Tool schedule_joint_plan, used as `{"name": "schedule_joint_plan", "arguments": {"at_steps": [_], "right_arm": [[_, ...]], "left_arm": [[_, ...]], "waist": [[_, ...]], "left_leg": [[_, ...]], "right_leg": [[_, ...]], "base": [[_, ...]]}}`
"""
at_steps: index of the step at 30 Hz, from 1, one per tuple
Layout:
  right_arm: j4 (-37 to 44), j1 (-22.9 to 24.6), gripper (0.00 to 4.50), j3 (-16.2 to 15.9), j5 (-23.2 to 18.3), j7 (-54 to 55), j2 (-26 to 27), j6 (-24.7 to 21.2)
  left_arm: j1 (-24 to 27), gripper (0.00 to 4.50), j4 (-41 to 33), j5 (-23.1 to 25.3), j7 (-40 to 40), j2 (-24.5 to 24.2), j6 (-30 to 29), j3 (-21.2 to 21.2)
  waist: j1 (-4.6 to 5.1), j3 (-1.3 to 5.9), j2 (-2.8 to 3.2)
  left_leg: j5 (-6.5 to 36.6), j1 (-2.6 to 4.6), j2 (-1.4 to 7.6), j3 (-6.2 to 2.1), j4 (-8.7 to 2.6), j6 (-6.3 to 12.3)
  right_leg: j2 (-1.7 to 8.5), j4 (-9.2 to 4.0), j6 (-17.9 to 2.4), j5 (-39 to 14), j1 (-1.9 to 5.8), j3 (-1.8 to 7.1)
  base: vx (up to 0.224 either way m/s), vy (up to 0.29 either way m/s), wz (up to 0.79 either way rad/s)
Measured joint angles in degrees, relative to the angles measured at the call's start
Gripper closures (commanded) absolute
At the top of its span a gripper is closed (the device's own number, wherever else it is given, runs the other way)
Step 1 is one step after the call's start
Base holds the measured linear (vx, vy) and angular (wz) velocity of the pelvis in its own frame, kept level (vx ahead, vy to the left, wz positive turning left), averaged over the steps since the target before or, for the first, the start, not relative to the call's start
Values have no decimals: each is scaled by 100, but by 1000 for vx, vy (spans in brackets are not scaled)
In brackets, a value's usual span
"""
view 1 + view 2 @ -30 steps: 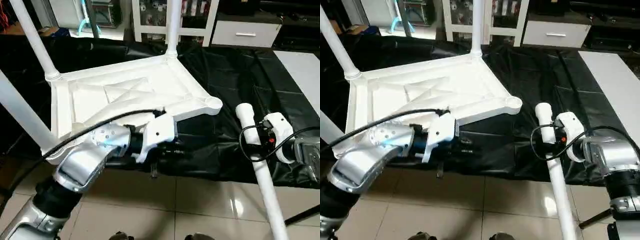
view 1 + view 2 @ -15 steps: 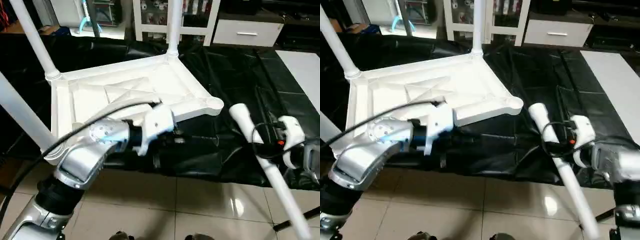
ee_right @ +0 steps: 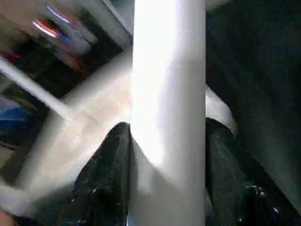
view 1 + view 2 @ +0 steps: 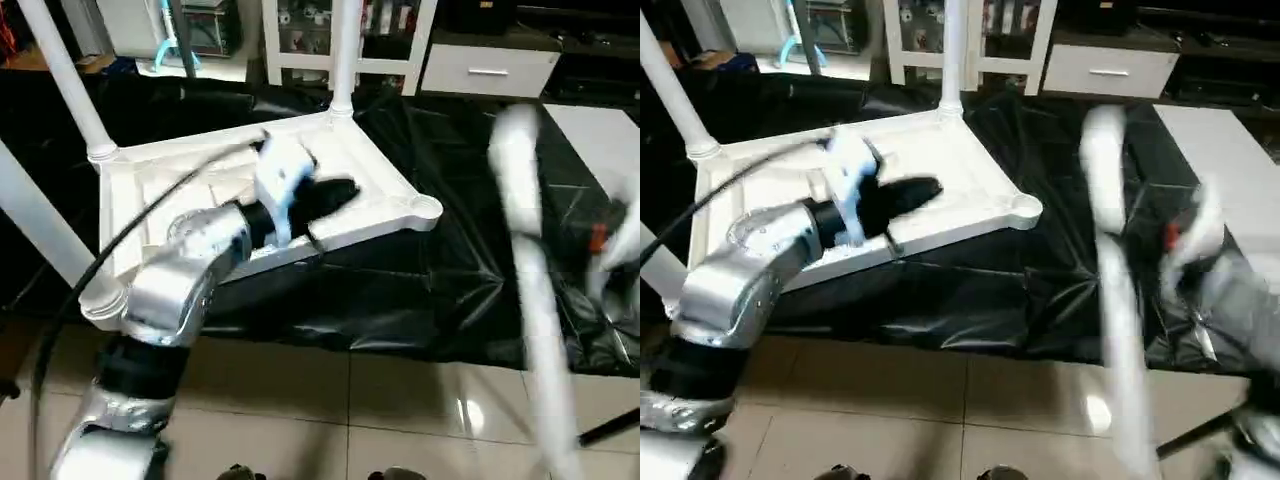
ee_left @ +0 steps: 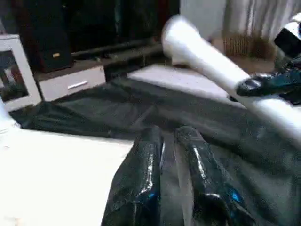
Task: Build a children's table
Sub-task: Insert table leg to table base
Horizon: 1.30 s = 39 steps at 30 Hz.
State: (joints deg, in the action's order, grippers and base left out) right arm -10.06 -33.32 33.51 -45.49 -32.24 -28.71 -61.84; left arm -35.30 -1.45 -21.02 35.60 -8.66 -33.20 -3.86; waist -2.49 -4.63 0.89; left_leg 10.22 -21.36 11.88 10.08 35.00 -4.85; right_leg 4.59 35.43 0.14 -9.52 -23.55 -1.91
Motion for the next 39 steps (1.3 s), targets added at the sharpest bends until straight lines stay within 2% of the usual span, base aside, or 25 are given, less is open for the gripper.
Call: {"name": "schedule_joint_plan", "arguments": {"at_steps": [2, 5, 9, 12, 17, 18, 21, 25, 30, 34, 37, 39], "right_arm": [[99, -614, 275, 245, -621, 214, 404, 129], [202, -1074, 275, 245, -1059, 348, 762, 246], [209, -1165, 275, -12, -836, 334, 1040, 253], [197, -1173, 275, -223, -782, 353, 1153, 250], [185, -1353, 277, -239, -1010, 573, 1206, 271], [185, -1358, 277, -256, -1015, 573, 1206, 284], [149, -1371, 277, -311, -990, 573, 1256, 371], [56, -1430, 277, -394, -893, 573, 1412, 449], [42, -1529, 277, -557, -905, 557, 1399, 573], [37, -1564, 277, -587, -890, 586, 1408, 613], [-56, -1618, 277, -535, -857, 729, 1543, 820], [-195, -1728, 277, -427, -888, 886, 1702, 958]], "left_arm": [[-9, 345, 18, -696, -125, 519, -644, 217], [30, 311, 22, -1221, -72, 848, -1074, 83], [119, 294, 55, -1474, -66, 1038, -1324, 186], [124, 260, 47, -1558, -81, 1100, -1543, 195], [221, 236, -154, -1793, -70, 911, -1867, 226], [239, 217, -176, -1828, -63, 915, -1903, 223], [364, 206, -281, -2090, 63, 937, -2069, 177], [417, 168, -401, -2103, 108, 923, -2236, 73], [421, 132, -402, -2466, 50, 964, -2488, 340], [424, 111, -570, -2418, 86, 792, -2466, 178], [429, 79, -644, -2042, 139, 588, -2388, -333], [440, 78, -643, -1959, 121, 604, -2422, -540]], "waist": [[-23, 4, 0], [-88, 19, -24], [-116, 26, -37], [-139, 23, -44], [-166, 21, -76], [-176, 22, -83], [-201, 19, -92], [-200, 19, -93], [-202, 19, -93], [-219, 20, -95], [-239, 21, -96], [-241, 21, -96]], "left_leg": [[0, -4, 0, 1, 4, 0], [0, -16, 9, -5, -1, 0], [-16, -58, 8, -11, 2, 23], [-37, -77, 1, -2, 0, 57], [-37, -76, 1, 1, 0, 57], [-37, -76, 1, 1, 0, 57], [-37, -77, 0, 5, 0, 55], [-36, -78, -1, 9, 0, 42], [-39, -78, -2, 12, 0, 41], [-39, -80, -2, 12, 0, 41], [-39, -81, -2, 13, 0, 41], [-39, -84, -4, 16, 0, 41]], "right_leg": [[4, 7, 0, 0, -6, -6], [-1, 2, 1, -1, -13, -22], [4, -7, 2, -1, -31, -29], [24, -9, 1, -1, -44, -33], [30, -9, 2, -1, -41, -35], [31, -9, 3, -1, -40, -37], [41, -9, 9, 3, -41, -35], [48, -9, 22, 10, -41, -36], [51, -8, 28, 14, -40, -36], [52, -9, 29, 14, -40, -37], [54, -10, 39, 14, -42, -37], [57, -11, 64, 21, -44, -35]], "base": [[0, 0, 0], [0, 0, 0], [0, 0, 0], [0, 0, 0], [0, 0, 0], [0, 0, 0], [0, 0, 0], [0, 0, 0], [0, 0, 0], [0, 0, 0], [0, 0, 0], [0, 0, 0]]}}
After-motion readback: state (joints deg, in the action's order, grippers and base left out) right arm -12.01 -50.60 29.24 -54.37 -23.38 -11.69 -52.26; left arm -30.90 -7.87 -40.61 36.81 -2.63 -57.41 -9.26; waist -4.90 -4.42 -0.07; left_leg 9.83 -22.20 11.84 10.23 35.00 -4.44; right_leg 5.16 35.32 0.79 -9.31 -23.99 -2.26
